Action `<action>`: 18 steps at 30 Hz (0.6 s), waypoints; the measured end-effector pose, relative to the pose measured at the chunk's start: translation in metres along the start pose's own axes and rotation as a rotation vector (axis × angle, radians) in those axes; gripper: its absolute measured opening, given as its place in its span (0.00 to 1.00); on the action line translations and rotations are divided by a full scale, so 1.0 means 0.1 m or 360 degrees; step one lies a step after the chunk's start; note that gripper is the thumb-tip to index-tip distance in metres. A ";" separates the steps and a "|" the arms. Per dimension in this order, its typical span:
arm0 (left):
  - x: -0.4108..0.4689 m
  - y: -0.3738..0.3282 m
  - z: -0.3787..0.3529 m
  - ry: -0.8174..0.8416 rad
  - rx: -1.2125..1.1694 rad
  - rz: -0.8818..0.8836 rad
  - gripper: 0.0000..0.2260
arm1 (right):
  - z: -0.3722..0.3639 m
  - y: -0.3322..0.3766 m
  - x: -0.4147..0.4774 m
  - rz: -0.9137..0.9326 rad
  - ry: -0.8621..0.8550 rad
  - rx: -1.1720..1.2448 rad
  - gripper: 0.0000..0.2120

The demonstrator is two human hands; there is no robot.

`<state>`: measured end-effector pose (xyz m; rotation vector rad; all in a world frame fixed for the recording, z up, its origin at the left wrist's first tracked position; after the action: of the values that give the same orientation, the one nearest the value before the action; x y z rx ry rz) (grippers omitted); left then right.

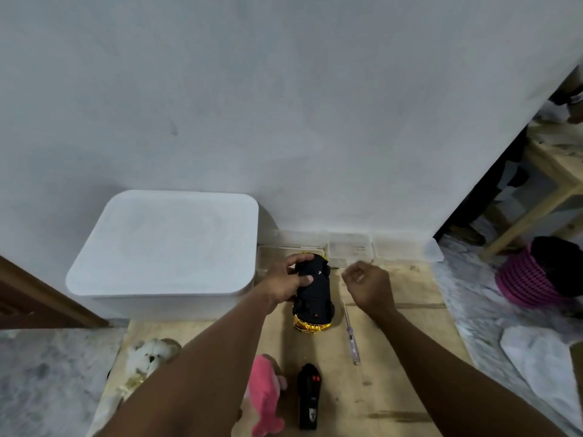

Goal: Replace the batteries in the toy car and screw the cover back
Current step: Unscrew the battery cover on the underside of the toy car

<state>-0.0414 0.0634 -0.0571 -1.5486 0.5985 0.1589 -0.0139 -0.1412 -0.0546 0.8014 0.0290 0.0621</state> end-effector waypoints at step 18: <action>-0.16 -0.39 -0.05 0.0063 -0.0113 0.0035 0.22 | 0.03 1.12 0.03 0.0371 0.0757 -0.0441 0.12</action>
<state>-0.0382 0.0611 -0.0150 -1.6175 0.6476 0.1682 -0.0160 -0.0657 0.0276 0.4953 0.3698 0.4673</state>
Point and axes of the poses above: each hand's wrist, its own x-axis towards the middle knuckle, its own z-axis out of the back of the hand, y = z × x, the point moved 7 cm from there along x, towards the middle knuckle, and after that the axes turned 9 degrees about y, right-handed, at the moved point
